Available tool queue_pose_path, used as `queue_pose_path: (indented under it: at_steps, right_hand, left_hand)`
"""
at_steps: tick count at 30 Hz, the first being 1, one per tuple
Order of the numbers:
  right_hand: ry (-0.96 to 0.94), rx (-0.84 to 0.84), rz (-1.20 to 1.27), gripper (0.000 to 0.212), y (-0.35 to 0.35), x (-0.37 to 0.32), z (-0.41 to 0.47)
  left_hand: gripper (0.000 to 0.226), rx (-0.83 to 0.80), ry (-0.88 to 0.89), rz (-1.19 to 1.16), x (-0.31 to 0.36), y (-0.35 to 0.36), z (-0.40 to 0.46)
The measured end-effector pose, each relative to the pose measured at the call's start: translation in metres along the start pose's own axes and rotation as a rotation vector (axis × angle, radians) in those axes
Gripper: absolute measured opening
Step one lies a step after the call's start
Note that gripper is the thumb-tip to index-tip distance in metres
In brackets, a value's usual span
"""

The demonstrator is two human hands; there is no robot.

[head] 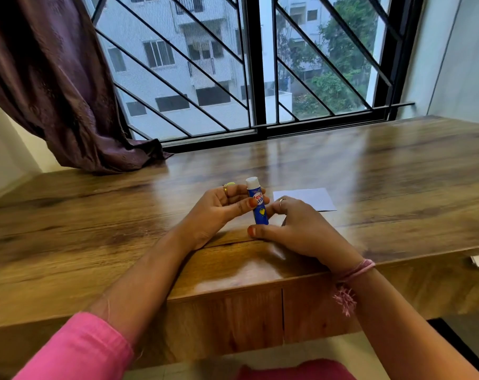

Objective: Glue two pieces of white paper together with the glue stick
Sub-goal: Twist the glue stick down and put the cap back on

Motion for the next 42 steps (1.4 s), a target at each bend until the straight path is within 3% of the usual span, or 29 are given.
queue_pose_path:
  at_steps: [5,10,18,28,32,36,39,42]
  right_hand:
    - [0.052,0.035,0.048,0.022,-0.004,0.005,0.001]
    - [0.059,0.106,0.056,0.033,-0.006,0.004,-0.002]
    - [0.068,-0.015,0.104,0.026,-0.001,0.007,0.0]
    - [0.058,0.178,-0.075,0.043,-0.005,0.001,-0.002]
    - [0.02,0.067,-0.017,0.031,-0.004,-0.002,-0.002]
    - [0.047,-0.095,0.163,0.012,-0.003,0.004,-0.004]
    - [0.088,-0.078,0.246,0.013,-0.005,0.008,-0.003]
    - [0.107,0.039,0.132,0.025,-0.007,0.008,0.0]
  left_hand:
    - [0.032,-0.007,-0.002,0.029,-0.001,0.002,0.0]
    - [0.034,0.007,0.003,0.007,0.001,0.002,0.0]
    - [0.039,0.016,-0.017,0.047,-0.001,0.0,0.0]
    - [0.041,0.034,-0.007,0.044,-0.001,0.002,0.002]
    - [0.032,0.036,-0.005,0.004,-0.001,0.0,0.0]
    - [0.038,0.019,-0.01,0.034,-0.001,0.0,0.0]
    - [0.037,0.018,-0.011,0.038,0.0,0.002,0.0]
    - [0.034,0.036,-0.015,0.033,0.0,0.001,-0.001]
Point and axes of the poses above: each hand's wrist, its own z-axis towards the middle knuckle, its own y-axis out of the palm, x = y × z, the point moved 7 cm from there along z, towards the middle knuckle, and after that the axes turned 10 degrees about y, right-handed, at the moved point
